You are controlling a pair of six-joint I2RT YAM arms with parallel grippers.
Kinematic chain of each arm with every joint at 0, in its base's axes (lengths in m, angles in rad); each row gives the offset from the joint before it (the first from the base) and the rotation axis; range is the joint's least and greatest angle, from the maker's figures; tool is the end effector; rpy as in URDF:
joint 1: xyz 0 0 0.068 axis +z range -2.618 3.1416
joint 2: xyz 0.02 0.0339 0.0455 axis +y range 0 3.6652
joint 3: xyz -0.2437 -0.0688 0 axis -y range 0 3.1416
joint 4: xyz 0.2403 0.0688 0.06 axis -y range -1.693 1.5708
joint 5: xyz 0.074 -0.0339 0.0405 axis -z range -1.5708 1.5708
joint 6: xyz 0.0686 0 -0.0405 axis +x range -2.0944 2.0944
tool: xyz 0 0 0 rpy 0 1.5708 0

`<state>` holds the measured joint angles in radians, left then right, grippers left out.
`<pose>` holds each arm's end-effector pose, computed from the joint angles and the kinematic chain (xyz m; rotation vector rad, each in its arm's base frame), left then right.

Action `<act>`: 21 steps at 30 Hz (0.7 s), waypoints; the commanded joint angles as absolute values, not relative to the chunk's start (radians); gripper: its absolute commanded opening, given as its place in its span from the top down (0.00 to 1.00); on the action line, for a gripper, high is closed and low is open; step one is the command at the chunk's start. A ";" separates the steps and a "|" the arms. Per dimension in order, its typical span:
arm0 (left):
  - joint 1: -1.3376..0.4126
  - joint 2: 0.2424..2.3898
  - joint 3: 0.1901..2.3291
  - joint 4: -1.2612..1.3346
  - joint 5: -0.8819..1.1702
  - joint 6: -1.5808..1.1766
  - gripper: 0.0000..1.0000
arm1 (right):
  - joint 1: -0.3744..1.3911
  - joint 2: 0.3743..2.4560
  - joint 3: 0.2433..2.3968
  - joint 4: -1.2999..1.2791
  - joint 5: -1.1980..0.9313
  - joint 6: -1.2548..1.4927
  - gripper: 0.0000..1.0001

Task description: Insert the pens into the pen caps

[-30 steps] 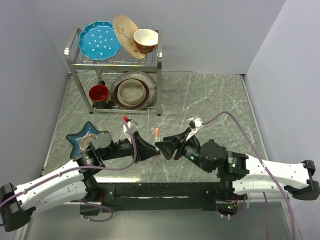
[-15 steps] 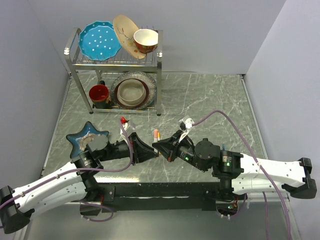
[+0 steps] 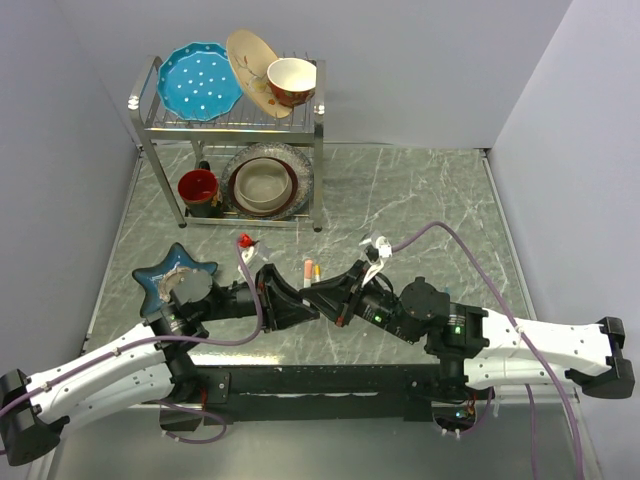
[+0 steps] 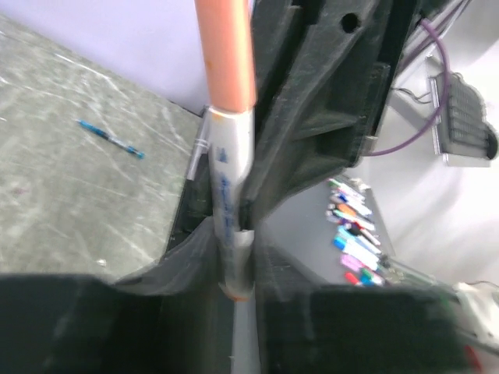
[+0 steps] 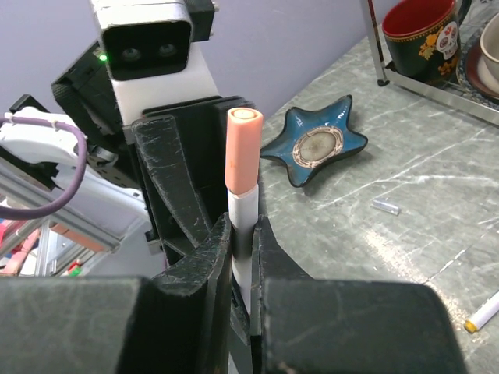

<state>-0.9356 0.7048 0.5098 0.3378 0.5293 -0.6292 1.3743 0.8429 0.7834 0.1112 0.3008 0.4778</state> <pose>0.0988 -0.1925 0.3026 0.7394 1.5063 -1.6108 0.0669 0.2320 0.3483 -0.4740 1.5885 1.2287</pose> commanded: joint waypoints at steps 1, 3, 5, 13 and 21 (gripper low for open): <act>-0.936 0.698 0.512 0.417 0.546 -0.632 0.97 | 1.376 0.836 0.781 0.181 0.258 0.497 1.00; -0.936 0.695 0.503 0.426 0.555 -0.637 0.99 | 1.379 0.831 0.785 0.161 0.256 0.500 0.94; -0.936 0.687 0.500 0.420 0.561 -0.631 0.99 | 1.378 0.818 0.795 0.147 0.250 0.502 0.72; -0.936 0.655 0.494 0.368 0.600 -0.592 0.99 | 1.378 0.816 0.873 0.037 0.222 0.446 0.29; -0.936 0.641 0.482 0.357 0.664 -0.572 0.99 | 1.377 0.839 0.936 -0.003 0.262 0.422 0.27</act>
<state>-0.9367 0.6476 0.4881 0.3286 0.6029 -0.5945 1.3720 0.8391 0.8661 0.0143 0.2356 0.4538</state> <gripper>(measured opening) 0.112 0.732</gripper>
